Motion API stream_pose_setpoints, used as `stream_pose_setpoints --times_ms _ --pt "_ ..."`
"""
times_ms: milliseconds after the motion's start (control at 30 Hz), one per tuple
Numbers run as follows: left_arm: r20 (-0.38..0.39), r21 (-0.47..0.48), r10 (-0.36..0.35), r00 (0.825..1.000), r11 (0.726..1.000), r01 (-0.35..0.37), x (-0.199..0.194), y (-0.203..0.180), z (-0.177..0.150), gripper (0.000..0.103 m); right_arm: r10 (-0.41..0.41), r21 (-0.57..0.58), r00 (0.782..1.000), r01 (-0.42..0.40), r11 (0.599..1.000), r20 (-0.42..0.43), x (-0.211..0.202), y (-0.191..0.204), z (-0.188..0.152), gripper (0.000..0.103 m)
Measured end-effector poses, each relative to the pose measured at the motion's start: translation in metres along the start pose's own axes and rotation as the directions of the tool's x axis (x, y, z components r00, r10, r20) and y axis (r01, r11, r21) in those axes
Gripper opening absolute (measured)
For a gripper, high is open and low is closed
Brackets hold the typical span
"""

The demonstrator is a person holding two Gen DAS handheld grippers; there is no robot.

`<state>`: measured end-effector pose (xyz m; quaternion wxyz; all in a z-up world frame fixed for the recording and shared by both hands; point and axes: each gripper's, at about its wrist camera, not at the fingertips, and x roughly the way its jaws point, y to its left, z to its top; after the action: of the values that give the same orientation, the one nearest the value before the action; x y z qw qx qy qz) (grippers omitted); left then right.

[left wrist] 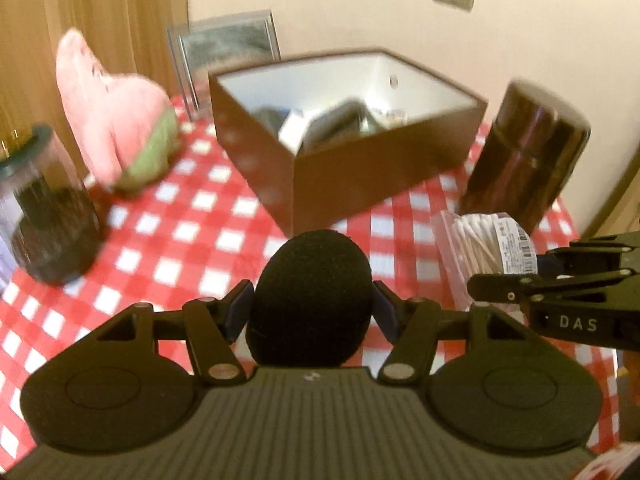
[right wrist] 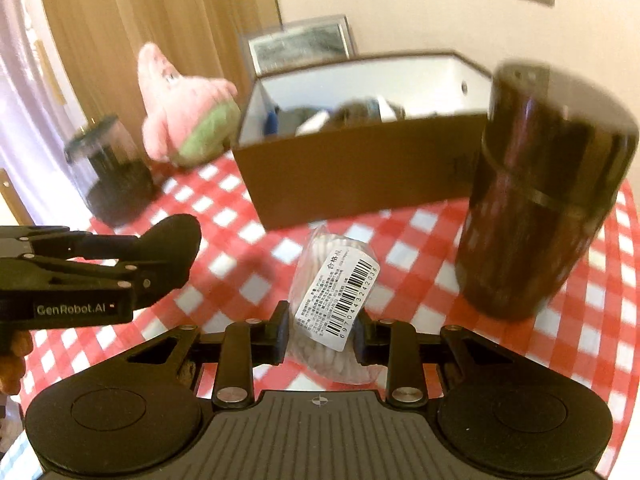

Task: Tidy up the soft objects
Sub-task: 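Carry the swab bag and black sponge over the brown box with both tools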

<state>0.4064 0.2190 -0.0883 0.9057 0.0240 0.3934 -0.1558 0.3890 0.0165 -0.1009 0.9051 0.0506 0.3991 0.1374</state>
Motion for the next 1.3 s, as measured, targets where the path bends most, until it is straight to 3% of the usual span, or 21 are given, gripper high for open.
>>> stream_pose_setpoints --times_ms 233,467,867,1300 --pt "0.101 0.012 0.011 0.995 1.000 -0.012 -0.015 0.006 0.042 0.061 0.003 -0.012 0.997 -0.002 1.000 0.082 -0.014 -0.003 0.042 0.031" --pt "0.160 0.015 0.013 0.987 1.000 -0.015 -0.002 0.012 0.093 0.061 -0.020 0.019 0.988 0.018 1.000 0.151 -0.006 -0.007 0.095 0.031" --pt "0.135 0.015 -0.006 0.991 1.000 0.004 0.061 0.018 0.167 0.061 -0.112 0.068 0.977 0.102 0.992 0.180 0.041 -0.030 0.177 0.031" --pt "0.094 0.020 -0.022 0.995 1.000 0.020 0.133 0.016 0.222 0.063 -0.166 0.130 0.978 0.150 0.980 0.125 0.100 -0.064 0.217 0.031"
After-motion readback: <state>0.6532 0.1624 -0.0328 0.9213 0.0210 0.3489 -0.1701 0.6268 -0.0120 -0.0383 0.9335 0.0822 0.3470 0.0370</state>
